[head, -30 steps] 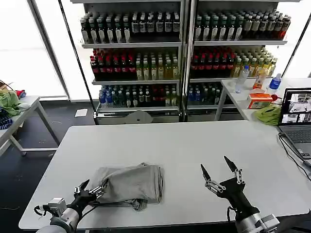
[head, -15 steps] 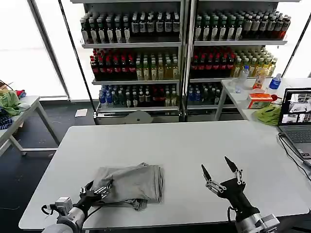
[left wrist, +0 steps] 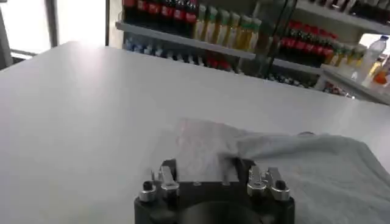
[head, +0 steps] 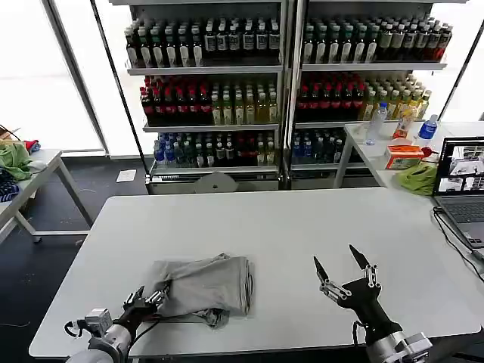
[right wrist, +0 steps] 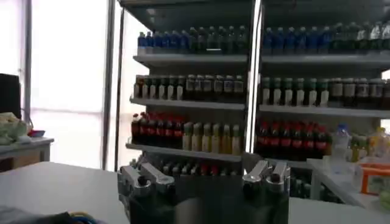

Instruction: Fold and organize the clothes.

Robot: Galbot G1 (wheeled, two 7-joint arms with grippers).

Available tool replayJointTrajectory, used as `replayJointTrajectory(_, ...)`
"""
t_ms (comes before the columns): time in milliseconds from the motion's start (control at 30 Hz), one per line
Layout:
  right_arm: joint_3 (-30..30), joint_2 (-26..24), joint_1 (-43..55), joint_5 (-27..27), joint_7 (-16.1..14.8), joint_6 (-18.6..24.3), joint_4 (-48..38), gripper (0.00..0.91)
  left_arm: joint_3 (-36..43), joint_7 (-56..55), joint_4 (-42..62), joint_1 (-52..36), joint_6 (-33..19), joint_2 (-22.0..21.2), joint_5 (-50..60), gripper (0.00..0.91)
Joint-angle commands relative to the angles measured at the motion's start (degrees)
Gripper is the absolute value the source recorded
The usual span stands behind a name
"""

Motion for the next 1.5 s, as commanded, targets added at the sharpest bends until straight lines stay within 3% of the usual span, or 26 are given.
replayJointTrajectory(33,-0.2,-0.1,0.2,0.1,0.0,0.0,0.0,0.907,-1.7,0.0,0.4,0.0,-0.4,-0.1,-3.4,0.000)
replayJointTrajectory(367,-0.3,-0.2,0.3,0.2,0.1,-0.1,-0.6,0.907,-6.2,-0.4,0.0,1.2,0.2,-1.2,-13.2,0.000)
replayJointTrajectory(633,-0.3,-0.4,0.6,0.5,0.1,-0.1,-0.7,0.907,-18.1,-6.9,-4.7,1.9,7.5,0.7,-40.3,0.000)
replayJointTrajectory(733,-0.5,-0.6,0.7,0.7,0.0,0.0,-0.8,0.907,-24.3,-7.9,-5.5,2.0,8.6,4.7,-44.0,0.000)
replayJointTrajectory(967,-0.6,-0.8,1.2,1.4,-0.1,0.8,-1.5,0.907,-37.3,-9.0,-3.2,3.7,8.7,18.7,-47.5,0.000)
replayJointTrajectory(1167,0.2,-1.3,0.6,2.6,-0.3,1.6,-1.8,0.907,-42.2,-9.7,-4.8,4.9,8.8,25.9,-49.3,0.000)
replayJointTrajectory(1333,0.8,-1.4,0.0,3.0,-0.5,2.9,-2.8,0.907,-40.5,-10.4,-8.5,5.7,8.8,28.6,-49.5,0.000)
replayJointTrajectory(1500,1.5,-1.1,-0.3,3.0,-0.5,3.1,-2.7,0.907,-26.5,-11.2,-13.2,1.8,8.7,25.2,-40.3,0.000)
